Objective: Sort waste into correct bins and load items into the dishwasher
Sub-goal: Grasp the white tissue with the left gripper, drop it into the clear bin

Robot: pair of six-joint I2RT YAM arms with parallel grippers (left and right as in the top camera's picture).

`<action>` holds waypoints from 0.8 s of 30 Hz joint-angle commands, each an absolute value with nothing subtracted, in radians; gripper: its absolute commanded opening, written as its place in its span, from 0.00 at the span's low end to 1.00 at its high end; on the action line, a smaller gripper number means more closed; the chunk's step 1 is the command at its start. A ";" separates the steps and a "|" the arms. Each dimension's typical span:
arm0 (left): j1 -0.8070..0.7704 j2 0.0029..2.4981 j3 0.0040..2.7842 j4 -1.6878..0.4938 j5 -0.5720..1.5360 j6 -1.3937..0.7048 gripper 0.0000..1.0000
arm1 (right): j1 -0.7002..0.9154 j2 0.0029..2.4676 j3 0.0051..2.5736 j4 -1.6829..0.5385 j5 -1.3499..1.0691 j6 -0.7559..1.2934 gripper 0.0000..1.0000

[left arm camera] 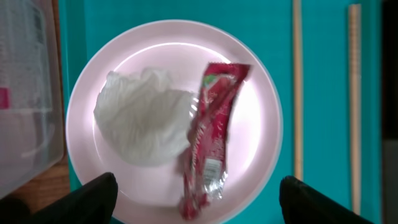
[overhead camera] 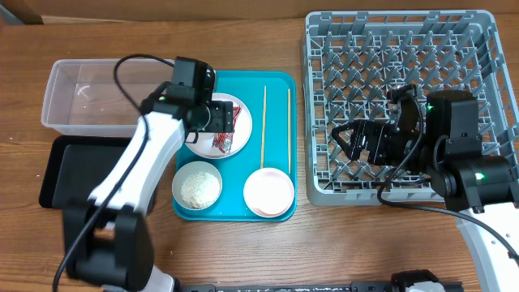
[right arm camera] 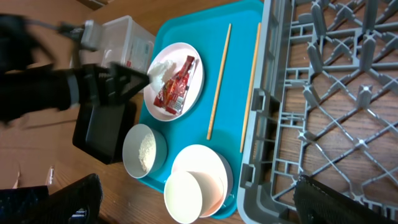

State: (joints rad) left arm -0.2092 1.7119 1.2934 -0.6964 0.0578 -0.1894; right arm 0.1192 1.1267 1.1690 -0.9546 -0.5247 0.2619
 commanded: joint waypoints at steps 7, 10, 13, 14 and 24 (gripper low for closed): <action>-0.206 1.912 1.306 -0.586 -0.115 -0.270 0.70 | 0.117 1.117 1.191 -0.974 -0.516 0.266 1.00; -0.206 1.926 1.306 -0.586 -0.114 -0.294 0.33 | 0.117 1.117 1.191 -0.980 -0.516 0.266 1.00; -0.206 1.906 1.338 -0.605 -0.077 -0.301 0.04 | 0.117 1.117 1.191 -0.982 -0.516 0.266 1.00; -0.206 1.900 1.358 -0.622 -0.059 -0.300 0.04 | 0.117 1.117 1.191 -0.982 -0.516 0.266 1.00; -0.146 1.793 1.690 -0.929 -0.128 -0.292 0.04 | 0.117 1.117 1.191 -0.983 -0.516 0.266 1.00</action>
State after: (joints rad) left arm -0.1898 1.8618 1.6043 -0.8951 -0.0639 -0.2863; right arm 0.1192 1.1267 1.1690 -0.9871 -0.5194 0.2619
